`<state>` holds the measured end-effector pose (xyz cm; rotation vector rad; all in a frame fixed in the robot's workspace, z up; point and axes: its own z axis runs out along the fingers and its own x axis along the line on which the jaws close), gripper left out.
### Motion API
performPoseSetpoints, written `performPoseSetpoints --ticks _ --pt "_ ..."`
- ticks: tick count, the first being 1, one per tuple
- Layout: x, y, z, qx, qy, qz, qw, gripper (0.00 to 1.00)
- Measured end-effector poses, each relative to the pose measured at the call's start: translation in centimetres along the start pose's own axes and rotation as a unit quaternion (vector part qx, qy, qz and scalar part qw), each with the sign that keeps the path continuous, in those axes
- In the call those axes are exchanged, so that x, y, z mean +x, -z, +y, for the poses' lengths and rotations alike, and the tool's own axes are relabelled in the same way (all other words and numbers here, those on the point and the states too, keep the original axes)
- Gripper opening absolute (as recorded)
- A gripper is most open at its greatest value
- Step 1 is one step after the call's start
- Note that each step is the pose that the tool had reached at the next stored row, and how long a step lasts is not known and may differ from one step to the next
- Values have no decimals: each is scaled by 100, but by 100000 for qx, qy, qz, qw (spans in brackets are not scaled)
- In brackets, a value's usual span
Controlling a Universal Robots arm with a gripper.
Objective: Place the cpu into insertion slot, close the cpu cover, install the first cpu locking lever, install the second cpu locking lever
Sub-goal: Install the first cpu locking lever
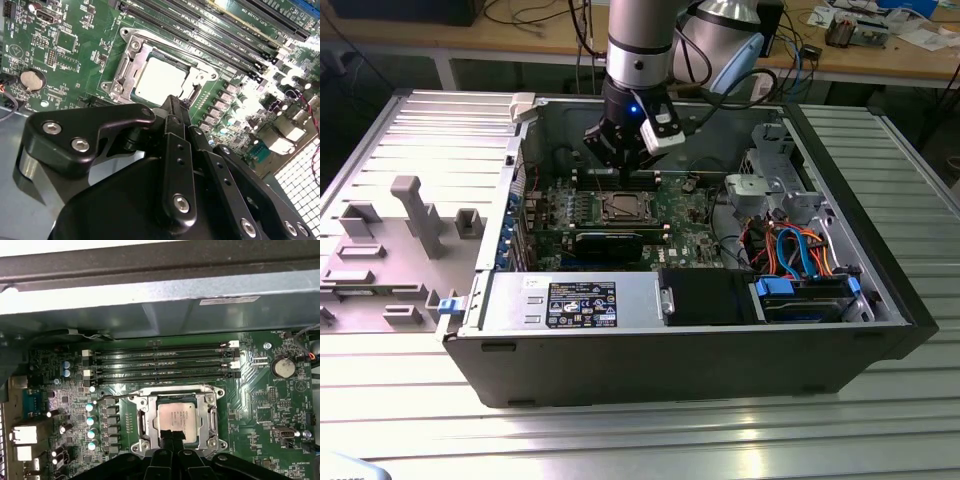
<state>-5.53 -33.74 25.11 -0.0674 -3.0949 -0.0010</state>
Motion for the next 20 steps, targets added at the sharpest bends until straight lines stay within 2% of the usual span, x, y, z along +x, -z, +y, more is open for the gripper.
performPoseSetpoints --ticks 6,8,13,14,15,20 --pt "0 0 0 111 2412 -2 99971 11" --pt "0 0 0 165 3605 -2 99935 11" --pt "0 0 0 206 5201 -2 99864 11" --pt "0 0 0 58 5328 -8 99858 11" --pt "0 0 1 -320 5457 -8 99851 11" --pt "3 0 0 -402 5645 -9 99840 11"
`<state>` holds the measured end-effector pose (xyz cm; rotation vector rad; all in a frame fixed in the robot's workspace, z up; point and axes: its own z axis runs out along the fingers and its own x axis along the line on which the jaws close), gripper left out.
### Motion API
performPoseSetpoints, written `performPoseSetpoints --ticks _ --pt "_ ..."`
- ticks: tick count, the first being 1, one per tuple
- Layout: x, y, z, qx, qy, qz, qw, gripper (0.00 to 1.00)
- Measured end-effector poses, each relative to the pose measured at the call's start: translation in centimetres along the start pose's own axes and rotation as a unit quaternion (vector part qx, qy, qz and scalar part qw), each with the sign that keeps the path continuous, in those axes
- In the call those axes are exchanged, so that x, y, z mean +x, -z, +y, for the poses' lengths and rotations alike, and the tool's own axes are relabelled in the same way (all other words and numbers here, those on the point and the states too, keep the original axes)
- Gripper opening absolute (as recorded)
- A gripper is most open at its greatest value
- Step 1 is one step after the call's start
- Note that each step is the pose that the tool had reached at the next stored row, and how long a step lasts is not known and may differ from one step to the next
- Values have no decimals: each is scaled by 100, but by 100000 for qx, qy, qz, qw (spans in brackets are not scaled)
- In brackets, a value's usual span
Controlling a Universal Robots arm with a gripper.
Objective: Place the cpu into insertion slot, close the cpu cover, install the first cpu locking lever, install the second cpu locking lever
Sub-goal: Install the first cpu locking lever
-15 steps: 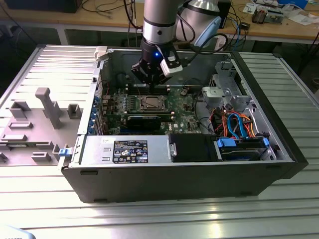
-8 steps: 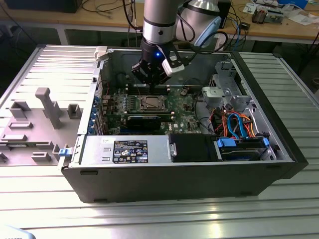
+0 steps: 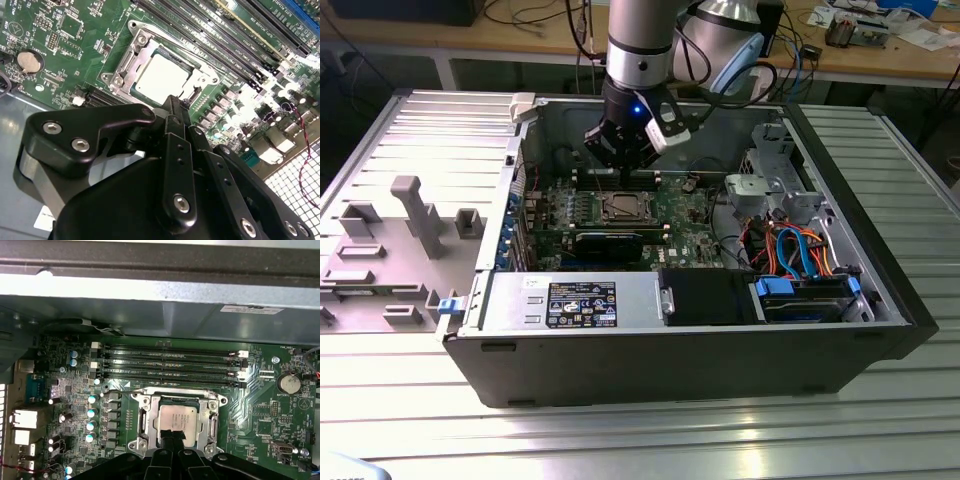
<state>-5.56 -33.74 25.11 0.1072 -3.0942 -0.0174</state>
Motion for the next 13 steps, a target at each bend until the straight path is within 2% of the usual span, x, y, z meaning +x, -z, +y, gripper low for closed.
performPoseSetpoints --ticks 2,9,13 --pt "26 -1 1 4 2 -17 100000 11" --pt "267 -12 18 25 4 -364 99999 11" --pt "360 -14 25 36 -5 -504 99999 11"
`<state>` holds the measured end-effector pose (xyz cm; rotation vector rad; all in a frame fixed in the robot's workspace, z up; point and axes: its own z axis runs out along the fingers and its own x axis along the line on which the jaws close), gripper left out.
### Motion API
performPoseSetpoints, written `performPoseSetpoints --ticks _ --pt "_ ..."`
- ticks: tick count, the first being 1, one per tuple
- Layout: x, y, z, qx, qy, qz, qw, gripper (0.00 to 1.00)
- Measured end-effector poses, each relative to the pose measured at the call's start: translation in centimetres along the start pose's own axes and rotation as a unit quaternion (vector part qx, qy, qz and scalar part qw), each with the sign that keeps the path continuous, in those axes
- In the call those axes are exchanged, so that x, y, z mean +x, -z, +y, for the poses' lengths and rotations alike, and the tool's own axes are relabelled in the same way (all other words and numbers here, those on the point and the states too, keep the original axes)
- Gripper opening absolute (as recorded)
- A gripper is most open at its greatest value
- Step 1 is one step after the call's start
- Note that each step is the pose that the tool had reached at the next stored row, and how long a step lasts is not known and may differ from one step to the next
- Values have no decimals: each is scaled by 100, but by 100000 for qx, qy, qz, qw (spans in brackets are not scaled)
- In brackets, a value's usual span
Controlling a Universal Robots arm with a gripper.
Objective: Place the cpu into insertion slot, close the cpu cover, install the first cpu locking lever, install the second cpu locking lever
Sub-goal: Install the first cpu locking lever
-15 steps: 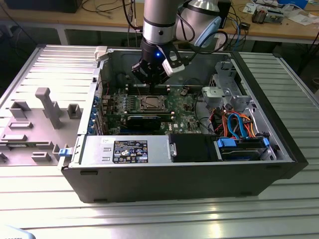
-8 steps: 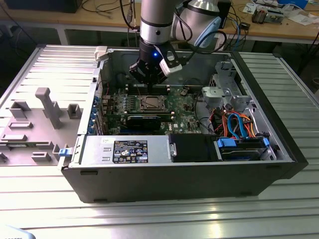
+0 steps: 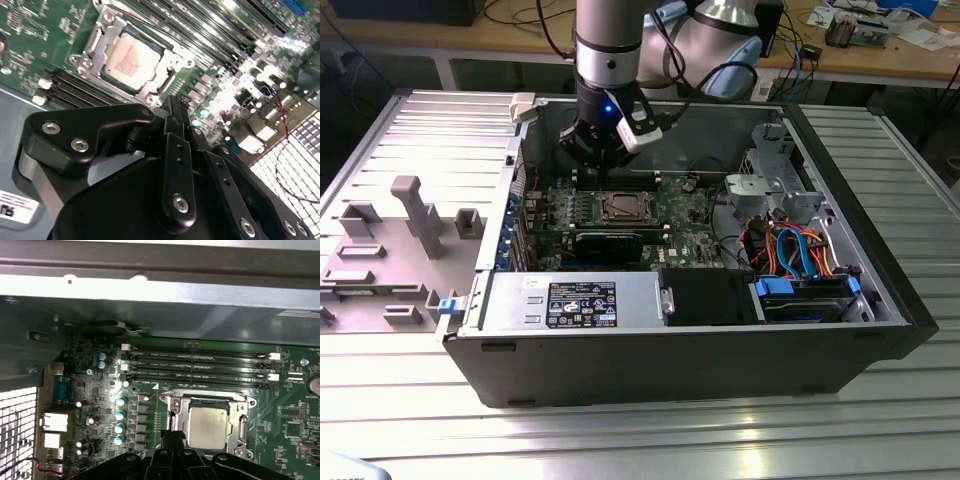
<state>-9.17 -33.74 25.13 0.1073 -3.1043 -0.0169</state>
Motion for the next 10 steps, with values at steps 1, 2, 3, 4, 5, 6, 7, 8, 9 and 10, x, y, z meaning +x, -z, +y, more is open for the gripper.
performPoseSetpoints --ticks 1,2,3,4,5,6,7,8,9,10 --pt "28 2 2 6 6 -60 100000 11" --pt "41 7 3 11 8 -102 100000 11" --pt "47 12 4 10 5 -122 100000 11" --pt "53 22 4 8 6 -143 100000 11" --pt "57 37 4 12 7 -156 100000 11" --pt "60 58 5 16 9 -174 100000 11" --pt "65 80 5 15 10 -199 100000 11" --pt "78 98 6 18 12 -250 100000 11" --pt "92 109 7 22 10 -285 100000 11" --pt "116 116 10 19 8 -348 99999 11"
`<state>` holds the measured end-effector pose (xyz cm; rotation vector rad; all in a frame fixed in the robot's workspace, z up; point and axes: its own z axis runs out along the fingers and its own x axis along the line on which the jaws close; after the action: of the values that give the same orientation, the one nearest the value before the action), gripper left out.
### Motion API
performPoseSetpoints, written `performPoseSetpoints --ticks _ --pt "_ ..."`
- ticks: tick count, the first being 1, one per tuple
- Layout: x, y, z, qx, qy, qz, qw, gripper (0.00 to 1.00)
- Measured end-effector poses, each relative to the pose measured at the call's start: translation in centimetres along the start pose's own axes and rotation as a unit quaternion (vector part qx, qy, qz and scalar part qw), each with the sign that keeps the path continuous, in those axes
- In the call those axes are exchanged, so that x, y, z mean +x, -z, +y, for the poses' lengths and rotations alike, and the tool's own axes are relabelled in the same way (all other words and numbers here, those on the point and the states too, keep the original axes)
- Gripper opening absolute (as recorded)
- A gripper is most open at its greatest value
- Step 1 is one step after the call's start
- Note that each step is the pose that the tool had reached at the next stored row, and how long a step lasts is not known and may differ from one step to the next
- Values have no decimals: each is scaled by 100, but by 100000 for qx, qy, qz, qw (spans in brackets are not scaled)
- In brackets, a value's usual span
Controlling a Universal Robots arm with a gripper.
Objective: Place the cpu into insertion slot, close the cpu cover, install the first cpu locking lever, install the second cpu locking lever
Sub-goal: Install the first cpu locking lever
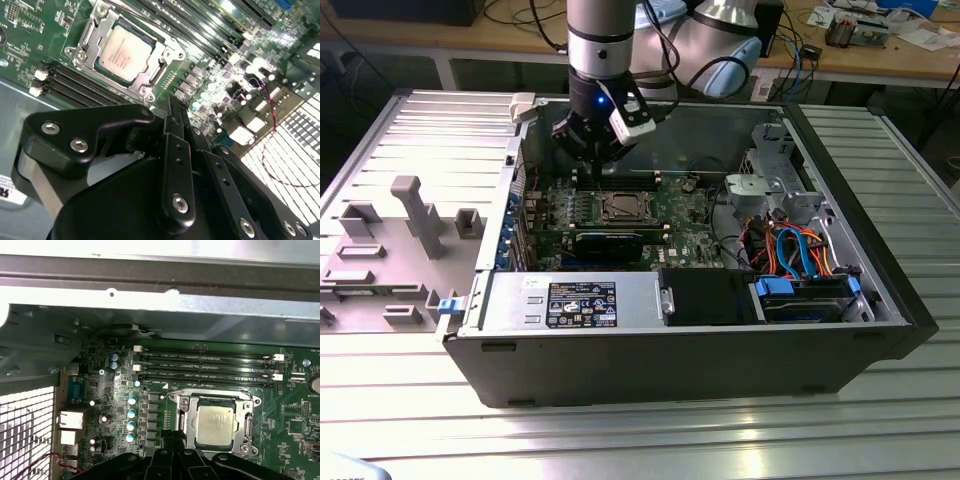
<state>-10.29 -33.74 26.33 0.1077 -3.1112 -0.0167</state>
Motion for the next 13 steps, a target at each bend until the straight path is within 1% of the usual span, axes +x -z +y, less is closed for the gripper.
performPoseSetpoints --ticks 3,4,7,10,13 --pt "71 6 11 14 8 -171 100000 11" --pt "116 7 22 22 -2 -274 100000 11" --pt "177 10 45 27 6 -402 99999 11" --pt "185 15 79 29 5 -415 99999 11" --pt "183 22 146 -57 15 -417 99999 11"
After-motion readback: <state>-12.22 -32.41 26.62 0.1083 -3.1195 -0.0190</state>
